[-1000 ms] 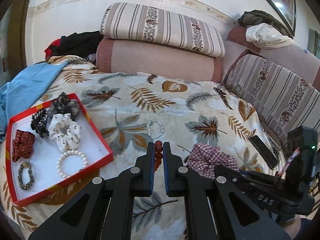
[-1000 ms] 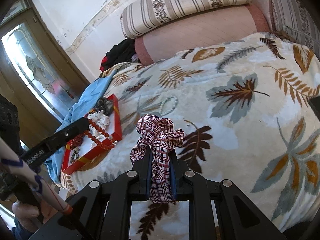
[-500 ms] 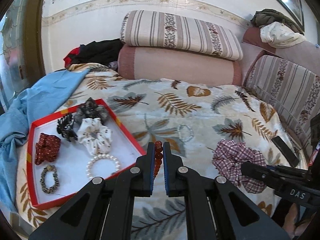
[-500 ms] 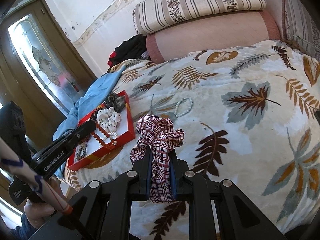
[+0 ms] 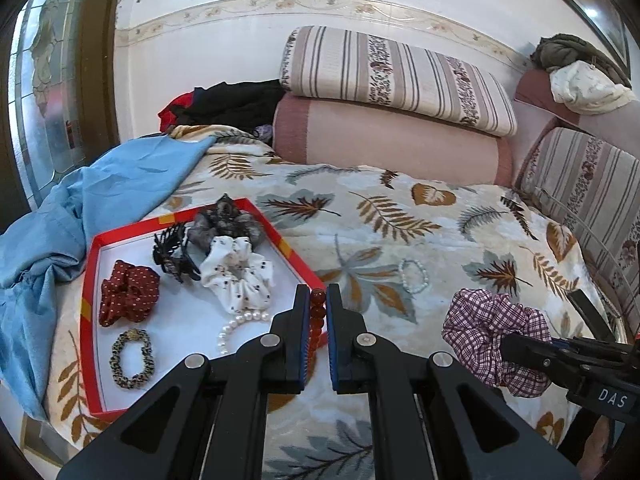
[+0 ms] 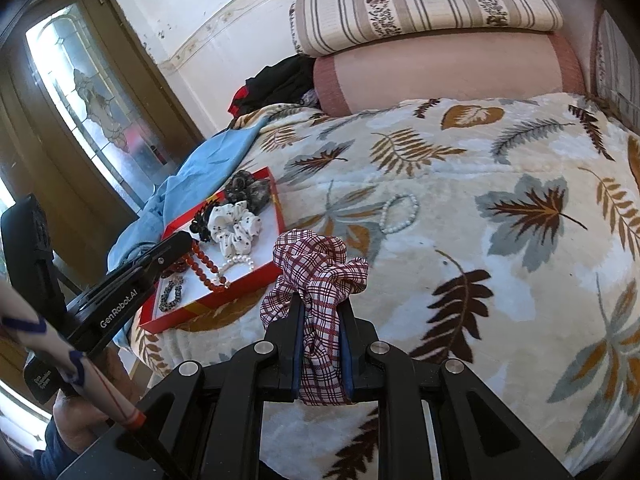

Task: Organize jewelry
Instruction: 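Lower the bracelet and scrunchie into the tray and open both tools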

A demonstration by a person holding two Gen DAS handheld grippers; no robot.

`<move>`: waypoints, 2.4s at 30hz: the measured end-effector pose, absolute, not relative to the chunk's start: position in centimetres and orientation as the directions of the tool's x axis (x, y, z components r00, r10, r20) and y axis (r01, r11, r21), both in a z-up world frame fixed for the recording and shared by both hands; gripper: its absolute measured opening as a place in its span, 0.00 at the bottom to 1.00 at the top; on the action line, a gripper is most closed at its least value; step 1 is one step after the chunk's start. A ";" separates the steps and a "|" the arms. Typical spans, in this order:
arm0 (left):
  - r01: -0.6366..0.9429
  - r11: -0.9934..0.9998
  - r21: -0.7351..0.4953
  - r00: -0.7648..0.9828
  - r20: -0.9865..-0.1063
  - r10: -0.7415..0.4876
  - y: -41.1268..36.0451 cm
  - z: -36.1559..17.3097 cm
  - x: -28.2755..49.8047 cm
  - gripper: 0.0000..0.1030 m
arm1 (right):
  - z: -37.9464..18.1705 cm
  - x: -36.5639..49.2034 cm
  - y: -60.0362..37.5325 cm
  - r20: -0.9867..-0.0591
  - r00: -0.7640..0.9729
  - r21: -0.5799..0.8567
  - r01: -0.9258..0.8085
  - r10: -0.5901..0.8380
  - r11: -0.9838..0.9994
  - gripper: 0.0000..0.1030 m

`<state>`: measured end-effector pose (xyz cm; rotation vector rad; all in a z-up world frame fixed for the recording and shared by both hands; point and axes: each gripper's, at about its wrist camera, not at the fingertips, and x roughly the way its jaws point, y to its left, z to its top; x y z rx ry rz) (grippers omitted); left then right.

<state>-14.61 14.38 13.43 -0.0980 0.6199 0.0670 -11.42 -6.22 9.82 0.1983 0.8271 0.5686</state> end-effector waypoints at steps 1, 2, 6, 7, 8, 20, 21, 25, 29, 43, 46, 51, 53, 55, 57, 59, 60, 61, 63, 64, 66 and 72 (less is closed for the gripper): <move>-0.100 0.992 -0.071 0.812 -0.582 0.040 14.7 13.5 -14.6 0.07 | 9.9 -11.4 -5.9 -0.639 0.537 0.378 -0.405 0.551 0.833 0.17; -0.107 0.992 -0.071 0.814 -0.580 0.047 14.9 13.5 -14.7 0.07 | 10.0 -11.3 -5.6 -0.639 0.536 0.374 -0.410 0.552 0.832 0.17; -0.134 0.988 -0.081 0.814 -0.577 0.063 16.2 13.5 -14.8 0.07 | 10.4 -11.1 -4.2 -0.642 0.527 0.362 -0.433 0.558 0.825 0.17; -0.140 0.987 -0.084 0.815 -0.576 0.066 16.6 13.5 -14.8 0.07 | 10.5 -11.0 -3.8 -0.643 0.523 0.359 -0.439 0.559 0.824 0.17; -0.146 0.986 -0.086 0.815 -0.576 0.070 16.8 13.5 -14.8 0.07 | 10.6 -10.9 -3.4 -0.644 0.519 0.359 -0.444 0.563 0.821 0.17; -0.245 0.962 -0.122 0.805 -0.579 0.132 21.4 13.4 -15.2 0.07 | 11.7 -9.9 1.8 -0.654 0.478 0.335 -0.512 0.586 0.791 0.17; -0.253 0.960 -0.123 0.803 -0.580 0.138 21.8 13.3 -15.2 0.07 | 11.7 -9.8 2.2 -0.656 0.472 0.336 -0.516 0.589 0.788 0.17; -0.286 0.949 -0.132 0.795 -0.586 0.158 23.4 13.0 -15.2 0.07 | 11.8 -9.5 3.9 -0.662 0.456 0.328 -0.537 0.595 0.777 0.17; -0.311 0.941 -0.136 0.785 -0.594 0.174 24.6 12.5 -15.2 0.07 | 11.7 -9.2 5.6 -0.669 0.444 0.316 -0.557 0.597 0.768 0.17; -0.406 0.901 -0.153 0.732 -0.644 0.221 28.5 10.1 -14.6 0.07 | 8.6 -6.8 12.1 -0.734 0.388 0.258 -0.600 0.558 0.757 0.18; -0.424 0.892 -0.156 0.717 -0.660 0.225 29.2 9.5 -14.4 0.07 | 7.4 -6.1 13.1 -0.754 0.372 0.248 -0.602 0.542 0.759 0.18; -0.442 0.882 -0.164 0.698 -0.680 0.224 29.9 8.6 -14.0 0.07 | 5.7 -5.2 14.0 -0.783 0.352 0.244 -0.585 0.513 0.774 0.20; -0.444 0.881 -0.165 0.697 -0.681 0.224 29.9 8.6 -13.9 0.07 | 5.3 -5.0 13.9 -0.788 0.352 0.239 -0.580 0.504 0.779 0.21; -0.445 0.882 -0.159 0.698 -0.678 0.230 29.8 8.6 -14.0 0.15 | 5.0 -4.8 13.9 -0.793 0.355 0.231 -0.576 0.495 0.784 0.28; -0.447 0.882 -0.152 0.702 -0.670 0.241 29.7 8.8 -14.1 0.33 | 5.1 -4.7 13.7 -0.794 0.361 0.228 -0.568 0.489 0.790 0.43; -0.449 0.881 -0.151 0.712 -0.656 0.251 29.6 9.3 -14.4 0.39 | 5.5 -4.8 13.3 -0.787 0.367 0.234 -0.565 0.496 0.791 0.53; -0.448 0.881 -0.151 0.716 -0.651 0.252 29.5 9.5 -14.5 0.39 | 5.8 -4.8 13.2 -0.783 0.373 0.233 -0.566 0.498 0.791 0.55; -0.450 0.880 -0.150 0.718 -0.647 0.256 29.5 9.8 -14.6 0.42 | 6.3 -5.0 13.1 -0.777 0.386 0.224 -0.568 0.497 0.791 0.57; -0.451 0.879 -0.154 0.728 -0.633 0.263 29.4 10.6 -15.0 0.48 | 7.4 -5.4 12.5 -0.760 0.414 0.214 -0.568 0.501 0.794 0.58; -0.453 0.878 -0.154 0.735 -0.622 0.270 29.3 11.1 -15.3 0.53 | 7.9 -5.6 12.3 -0.750 0.424 0.215 -0.569 0.507 0.794 0.60; -0.462 0.874 -0.149 0.745 -0.600 0.291 29.0 12.2 -16.0 0.65 | 9.3 -6.2 11.5 -0.727 0.453 0.212 -0.566 0.516 0.797 0.65; -0.495 0.865 -0.085 0.767 -0.510 0.389 27.4 16.6 -19.8 0.97 | 13.4 -9.7 8.8 -0.650 0.573 0.143 -0.553 0.499 0.821 0.79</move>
